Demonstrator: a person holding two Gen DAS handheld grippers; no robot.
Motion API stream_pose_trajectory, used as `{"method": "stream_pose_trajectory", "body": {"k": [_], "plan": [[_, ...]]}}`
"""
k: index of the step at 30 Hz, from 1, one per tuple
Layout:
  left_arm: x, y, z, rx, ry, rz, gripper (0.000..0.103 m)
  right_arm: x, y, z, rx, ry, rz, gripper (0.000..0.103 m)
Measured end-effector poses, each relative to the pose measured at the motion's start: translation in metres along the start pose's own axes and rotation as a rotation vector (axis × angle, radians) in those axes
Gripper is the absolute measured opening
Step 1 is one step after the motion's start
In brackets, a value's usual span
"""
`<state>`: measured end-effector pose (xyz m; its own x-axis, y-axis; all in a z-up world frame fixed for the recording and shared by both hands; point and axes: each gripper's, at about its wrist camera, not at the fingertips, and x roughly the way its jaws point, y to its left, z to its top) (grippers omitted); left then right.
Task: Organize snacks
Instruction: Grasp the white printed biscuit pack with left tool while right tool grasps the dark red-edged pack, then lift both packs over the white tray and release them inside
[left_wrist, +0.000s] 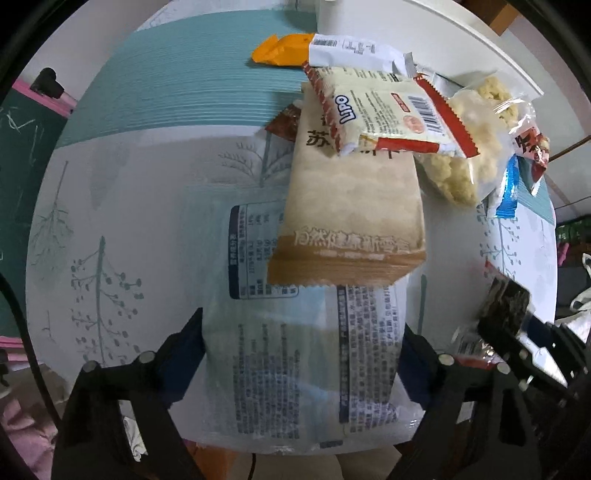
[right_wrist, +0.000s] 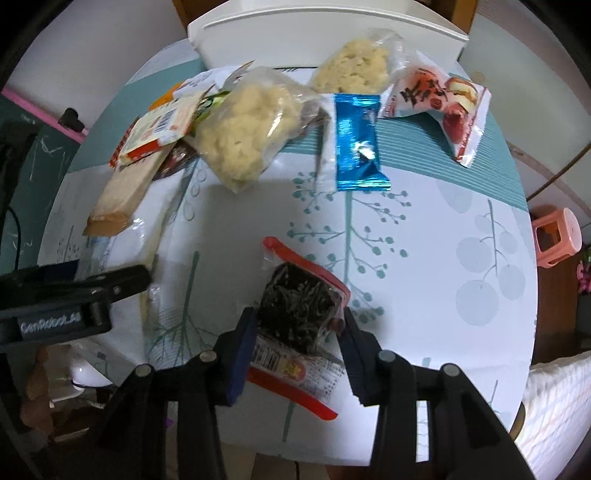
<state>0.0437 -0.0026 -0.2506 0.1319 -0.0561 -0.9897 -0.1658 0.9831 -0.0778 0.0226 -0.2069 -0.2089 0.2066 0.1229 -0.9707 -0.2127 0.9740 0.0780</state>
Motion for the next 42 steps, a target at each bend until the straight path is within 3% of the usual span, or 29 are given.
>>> {"method": "stream_pose_trajectory", "body": {"k": [7, 11, 20, 26, 34, 42], "plan": [[-0.021, 0.027, -0.010, -0.042, -0.022, -0.040, 0.085, -0.017, -0.011, 0.014, 0.041, -0.042, 0.020, 0.043], [-0.065, 0.028, -0.008, -0.014, -0.127, -0.069, 0.085, -0.033, -0.012, 0.025, 0.059, -0.079, 0.045, 0.043], [-0.181, 0.020, 0.036, 0.023, -0.433, -0.105, 0.085, -0.080, -0.021, 0.065, 0.095, -0.203, 0.103, 0.043], [-0.230, 0.021, 0.098, 0.022, -0.534, -0.113, 0.085, -0.122, -0.024, 0.103, 0.097, -0.313, 0.118, 0.044], [-0.247, -0.002, 0.171, 0.065, -0.559, -0.107, 0.086, -0.172, -0.036, 0.161, 0.092, -0.456, 0.105, 0.044], [-0.214, -0.037, 0.242, 0.114, -0.502, -0.110, 0.086, -0.175, -0.055, 0.230, 0.128, -0.519, 0.080, 0.044]]}}
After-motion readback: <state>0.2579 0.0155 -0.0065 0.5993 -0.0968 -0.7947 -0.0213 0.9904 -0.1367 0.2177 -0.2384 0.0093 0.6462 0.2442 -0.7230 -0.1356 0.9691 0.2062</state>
